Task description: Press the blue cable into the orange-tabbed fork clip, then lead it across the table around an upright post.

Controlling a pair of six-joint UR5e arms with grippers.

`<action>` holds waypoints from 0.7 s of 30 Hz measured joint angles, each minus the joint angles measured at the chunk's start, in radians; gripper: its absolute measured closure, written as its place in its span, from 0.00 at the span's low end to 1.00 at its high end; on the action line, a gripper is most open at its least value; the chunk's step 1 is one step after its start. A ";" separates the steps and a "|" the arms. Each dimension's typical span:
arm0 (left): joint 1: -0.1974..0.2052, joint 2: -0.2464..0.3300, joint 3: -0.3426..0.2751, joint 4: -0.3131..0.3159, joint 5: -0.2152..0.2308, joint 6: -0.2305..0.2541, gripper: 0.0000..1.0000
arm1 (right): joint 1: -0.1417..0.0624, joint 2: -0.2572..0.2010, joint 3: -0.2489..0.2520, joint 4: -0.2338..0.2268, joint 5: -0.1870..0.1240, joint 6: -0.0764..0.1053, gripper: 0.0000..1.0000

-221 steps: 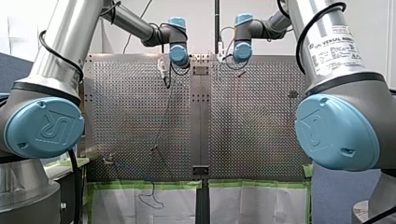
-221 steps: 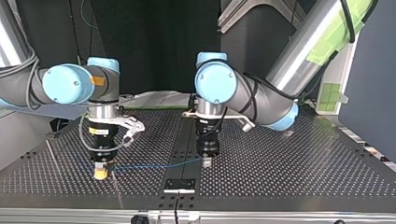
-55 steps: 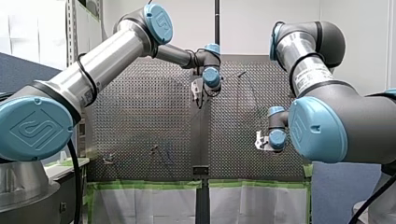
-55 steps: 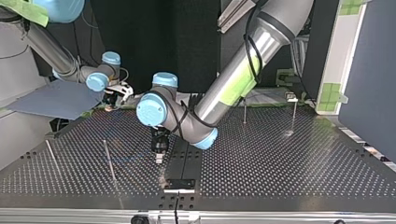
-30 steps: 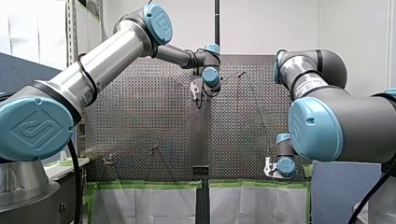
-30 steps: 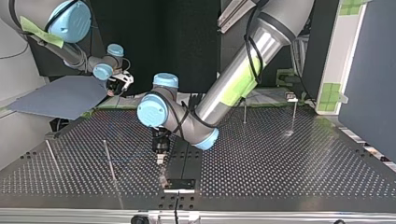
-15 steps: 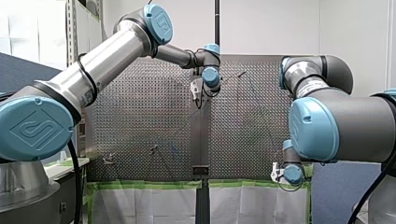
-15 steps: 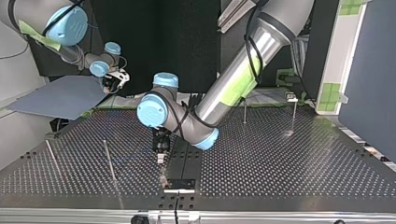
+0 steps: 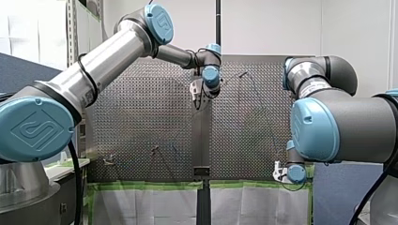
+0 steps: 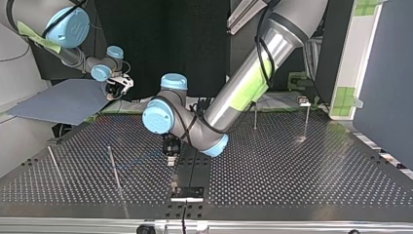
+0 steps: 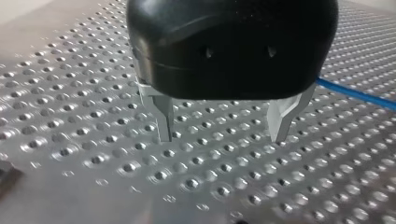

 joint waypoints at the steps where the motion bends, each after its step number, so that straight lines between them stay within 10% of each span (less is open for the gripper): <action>1: 0.000 0.000 0.000 -0.011 -0.001 -0.003 0.00 | 0.000 0.000 0.000 0.000 -0.002 0.000 1.00; 21: 0.030 0.028 0.000 -0.201 0.075 -0.089 0.00 | 0.006 0.000 -0.001 -0.001 -0.015 0.002 1.00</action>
